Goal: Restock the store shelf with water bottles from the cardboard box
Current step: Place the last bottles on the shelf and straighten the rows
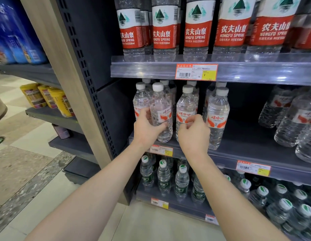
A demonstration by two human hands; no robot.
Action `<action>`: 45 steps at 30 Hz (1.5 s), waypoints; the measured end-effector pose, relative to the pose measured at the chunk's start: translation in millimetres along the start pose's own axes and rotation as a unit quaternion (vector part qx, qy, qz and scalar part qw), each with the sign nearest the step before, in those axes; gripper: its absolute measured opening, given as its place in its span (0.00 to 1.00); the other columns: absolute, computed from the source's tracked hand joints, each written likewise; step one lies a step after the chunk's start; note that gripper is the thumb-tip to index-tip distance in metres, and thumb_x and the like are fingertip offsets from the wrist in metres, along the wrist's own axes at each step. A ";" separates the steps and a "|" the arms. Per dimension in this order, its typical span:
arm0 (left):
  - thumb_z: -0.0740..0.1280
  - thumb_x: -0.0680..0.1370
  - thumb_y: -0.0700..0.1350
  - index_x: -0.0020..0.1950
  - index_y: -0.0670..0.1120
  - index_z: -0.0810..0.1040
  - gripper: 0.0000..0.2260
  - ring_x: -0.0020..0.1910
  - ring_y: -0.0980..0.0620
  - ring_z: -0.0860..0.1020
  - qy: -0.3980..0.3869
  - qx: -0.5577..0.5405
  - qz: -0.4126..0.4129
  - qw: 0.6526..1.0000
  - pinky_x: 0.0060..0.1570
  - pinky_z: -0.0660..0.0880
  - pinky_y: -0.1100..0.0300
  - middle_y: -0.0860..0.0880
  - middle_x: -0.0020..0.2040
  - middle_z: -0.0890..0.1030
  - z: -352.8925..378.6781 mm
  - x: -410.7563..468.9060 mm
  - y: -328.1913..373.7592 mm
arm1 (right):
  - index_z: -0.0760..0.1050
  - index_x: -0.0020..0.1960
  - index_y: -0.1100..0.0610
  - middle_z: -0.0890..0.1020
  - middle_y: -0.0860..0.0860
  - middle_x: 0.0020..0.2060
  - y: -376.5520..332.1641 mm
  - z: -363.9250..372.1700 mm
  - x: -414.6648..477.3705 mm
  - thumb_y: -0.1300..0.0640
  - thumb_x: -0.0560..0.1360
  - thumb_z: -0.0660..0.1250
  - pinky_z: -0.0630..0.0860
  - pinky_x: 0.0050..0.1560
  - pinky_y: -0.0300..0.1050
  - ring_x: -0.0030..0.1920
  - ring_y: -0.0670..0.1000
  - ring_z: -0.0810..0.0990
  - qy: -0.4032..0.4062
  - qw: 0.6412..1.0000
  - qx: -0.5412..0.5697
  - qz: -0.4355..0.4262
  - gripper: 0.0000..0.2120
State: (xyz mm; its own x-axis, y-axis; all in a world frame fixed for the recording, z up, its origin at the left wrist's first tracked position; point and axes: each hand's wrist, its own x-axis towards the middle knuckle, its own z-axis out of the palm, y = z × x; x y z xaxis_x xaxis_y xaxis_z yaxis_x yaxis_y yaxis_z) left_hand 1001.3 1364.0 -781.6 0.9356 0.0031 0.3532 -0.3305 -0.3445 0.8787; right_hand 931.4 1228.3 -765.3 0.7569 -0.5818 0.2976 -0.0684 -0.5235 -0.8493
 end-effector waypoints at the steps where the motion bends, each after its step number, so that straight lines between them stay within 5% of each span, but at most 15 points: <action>1: 0.83 0.71 0.46 0.68 0.53 0.74 0.29 0.56 0.65 0.80 -0.011 0.000 0.008 1.000 0.56 0.77 0.66 0.61 0.57 0.82 -3.8 1.3 0.5 | 0.75 0.59 0.57 0.83 0.53 0.48 -0.8 4.6 -0.6 0.59 0.78 0.65 0.75 0.46 0.49 0.50 0.55 0.80 -0.015 1.000 0.005 -0.003 0.10; 6: 0.84 0.70 0.42 0.68 0.53 0.75 0.31 0.59 0.65 0.81 -0.081 0.000 0.046 0.996 0.60 0.78 0.63 0.59 0.60 0.83 -22.3 10.1 0.4 | 0.71 0.71 0.55 0.82 0.53 0.59 1.9 28.2 -10.0 0.56 0.78 0.68 0.79 0.56 0.54 0.57 0.56 0.82 -0.094 0.994 -0.002 -0.049 0.22; 14: 0.82 0.72 0.38 0.72 0.48 0.74 0.32 0.62 0.56 0.83 -0.130 -0.022 0.041 0.990 0.63 0.80 0.58 0.52 0.63 0.83 -29.5 14.0 -8.1 | 0.48 0.83 0.42 0.83 0.52 0.44 15.3 48.6 -15.9 0.53 0.83 0.64 0.78 0.44 0.50 0.40 0.54 0.82 -0.172 0.983 0.053 -0.036 0.36; 18: 0.80 0.73 0.34 0.68 0.44 0.70 0.29 0.63 0.55 0.83 -0.151 -0.057 0.003 0.987 0.68 0.78 0.55 0.47 0.64 0.84 -21.2 14.5 -8.0 | 0.54 0.83 0.42 0.79 0.46 0.41 19.1 45.3 -16.0 0.50 0.83 0.66 0.80 0.49 0.51 0.39 0.50 0.78 -0.124 0.988 0.084 -0.022 0.33; 20: 0.80 0.74 0.34 0.68 0.41 0.72 0.27 0.62 0.53 0.84 -0.158 -0.062 -0.001 0.985 0.66 0.79 0.54 0.46 0.63 0.85 -20.7 16.8 -9.1 | 0.56 0.82 0.40 0.78 0.45 0.35 22.9 48.0 -16.0 0.49 0.82 0.67 0.81 0.44 0.52 0.34 0.49 0.77 -0.093 0.992 0.073 -0.034 0.33; 23: 0.79 0.75 0.35 0.69 0.42 0.77 0.23 0.60 0.55 0.85 -0.147 -0.039 0.017 0.988 0.61 0.80 0.61 0.49 0.61 0.86 -22.8 16.1 -8.5 | 0.57 0.82 0.41 0.75 0.45 0.29 25.4 52.8 -15.7 0.49 0.82 0.67 0.80 0.43 0.52 0.33 0.50 0.77 -0.067 0.996 0.044 -0.044 0.32; 29: 0.74 0.80 0.42 0.75 0.56 0.77 0.24 0.55 0.58 0.84 -0.127 0.043 0.065 0.989 0.60 0.79 0.65 0.49 0.61 0.83 -13.9 12.0 -11.3 | 0.57 0.82 0.44 0.81 0.53 0.37 24.8 65.1 -19.4 0.59 0.83 0.65 0.80 0.49 0.56 0.41 0.57 0.82 -0.034 0.996 0.053 -0.057 0.32; 32: 0.73 0.80 0.39 0.73 0.50 0.78 0.22 0.51 0.66 0.83 -0.108 0.058 0.041 0.992 0.53 0.77 0.74 0.59 0.55 0.83 -9.8 6.8 -10.3 | 0.57 0.83 0.45 0.86 0.56 0.49 27.0 71.9 -24.7 0.61 0.82 0.65 0.81 0.52 0.56 0.47 0.58 0.84 -0.035 0.996 0.047 -0.066 0.34; 35: 0.76 0.79 0.41 0.69 0.48 0.76 0.20 0.50 0.67 0.81 -0.059 0.047 -0.003 0.997 0.51 0.78 0.74 0.62 0.51 0.80 -9.1 3.3 -11.5 | 0.55 0.83 0.45 0.85 0.57 0.50 25.7 75.1 -28.8 0.63 0.82 0.65 0.81 0.51 0.56 0.47 0.57 0.84 -0.053 0.995 0.042 -0.068 0.35; 42: 0.76 0.79 0.42 0.65 0.46 0.77 0.16 0.46 0.71 0.78 -0.019 0.070 -0.010 0.997 0.49 0.77 0.75 0.65 0.47 0.78 -0.2 1.4 -8.5 | 0.54 0.83 0.42 0.80 0.54 0.35 26.4 73.2 -26.0 0.66 0.81 0.61 0.80 0.43 0.54 0.36 0.54 0.78 -0.071 0.996 0.044 -0.035 0.37; 45: 0.75 0.80 0.45 0.70 0.47 0.78 0.18 0.49 0.61 0.81 -0.009 0.121 0.005 0.993 0.52 0.77 0.67 0.61 0.48 0.80 -2.8 -0.2 -5.5 | 0.55 0.83 0.43 0.79 0.53 0.34 25.1 73.6 -25.7 0.68 0.80 0.61 0.79 0.40 0.52 0.33 0.52 0.76 -0.081 0.994 0.058 -0.034 0.38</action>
State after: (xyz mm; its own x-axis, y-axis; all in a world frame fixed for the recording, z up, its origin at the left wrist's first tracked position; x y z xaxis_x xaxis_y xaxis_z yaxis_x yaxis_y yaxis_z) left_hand 1002.6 1368.6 -785.6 0.9355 -0.0171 0.3530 -0.3013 -0.5607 0.7713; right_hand 958.1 1275.9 -826.3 0.8529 -0.4343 0.2897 0.0547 -0.4776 -0.8769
